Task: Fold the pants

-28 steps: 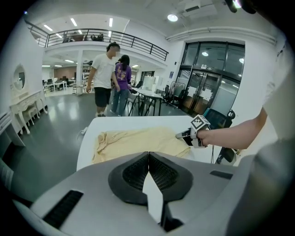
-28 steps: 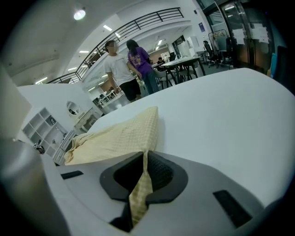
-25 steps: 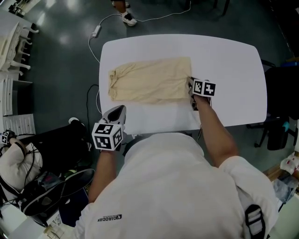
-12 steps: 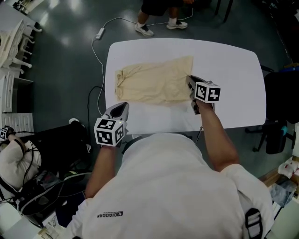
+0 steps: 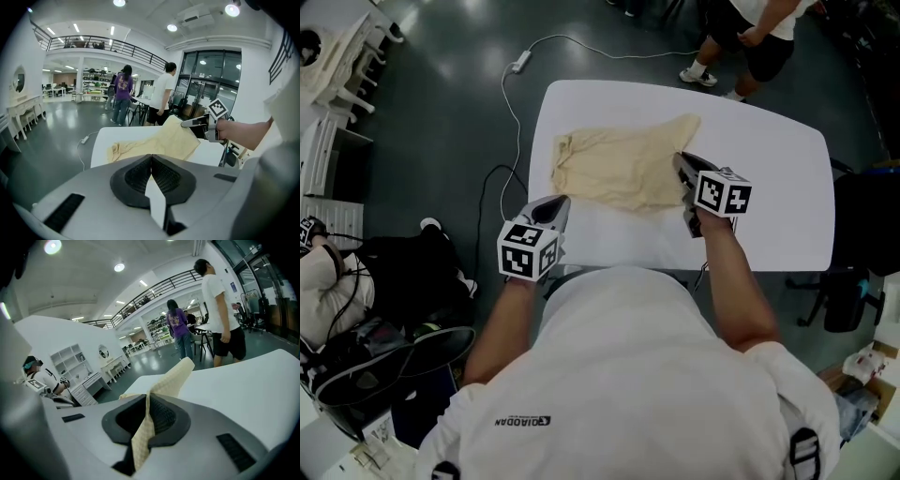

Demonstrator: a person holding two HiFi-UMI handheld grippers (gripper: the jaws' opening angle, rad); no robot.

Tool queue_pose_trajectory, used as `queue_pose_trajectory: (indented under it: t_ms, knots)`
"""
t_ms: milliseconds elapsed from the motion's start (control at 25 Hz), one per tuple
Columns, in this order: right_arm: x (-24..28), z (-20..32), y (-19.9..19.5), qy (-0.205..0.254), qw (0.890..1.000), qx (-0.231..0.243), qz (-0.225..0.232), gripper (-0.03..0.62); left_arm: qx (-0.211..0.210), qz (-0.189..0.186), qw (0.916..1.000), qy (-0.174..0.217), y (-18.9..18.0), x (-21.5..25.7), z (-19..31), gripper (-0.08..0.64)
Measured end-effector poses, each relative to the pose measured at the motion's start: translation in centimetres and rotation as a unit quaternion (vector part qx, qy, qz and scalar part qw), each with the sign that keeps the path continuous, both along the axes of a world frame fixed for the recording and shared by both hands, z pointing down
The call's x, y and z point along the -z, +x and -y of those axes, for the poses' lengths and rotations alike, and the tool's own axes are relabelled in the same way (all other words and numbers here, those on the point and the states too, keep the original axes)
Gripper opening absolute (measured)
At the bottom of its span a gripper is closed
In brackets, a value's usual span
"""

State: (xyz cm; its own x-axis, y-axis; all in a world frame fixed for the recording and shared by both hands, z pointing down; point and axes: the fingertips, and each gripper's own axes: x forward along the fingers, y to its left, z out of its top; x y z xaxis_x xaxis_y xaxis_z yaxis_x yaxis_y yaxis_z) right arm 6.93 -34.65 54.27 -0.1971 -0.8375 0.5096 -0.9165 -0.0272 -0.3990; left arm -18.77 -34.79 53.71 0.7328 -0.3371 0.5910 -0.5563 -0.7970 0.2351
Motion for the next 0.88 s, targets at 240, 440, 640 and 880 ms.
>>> queue_pose_trajectory:
  t_ms: [240, 440, 640, 880]
  knots:
    - [2.5, 1.7, -3.7, 0.018, 1.000, 0.017, 0.006, 0.041, 0.008, -0.005, 1.0000, 0.000, -1.7, 0.5, 0.1, 0.028]
    - [3.7, 6.2, -9.7, 0.024, 0.999, 0.035, 0.007, 0.041, 0.021, -0.008, 0.9998, 0.000, -6.2, 0.9, 2.9, 0.028]
    - [3.7, 6.7, -12.8, 0.021, 0.998, 0.062, 0.001, 0.041, 0.037, -0.010, 0.9992, 0.003, -7.9, 1.1, 1.8, 0.028]
    - [1.6, 9.4, -17.8, -0.004, 0.996, 0.093, -0.014, 0.041, 0.065, -0.017, 0.9978, 0.001, -11.2, 1.0, 2.2, 0.028]
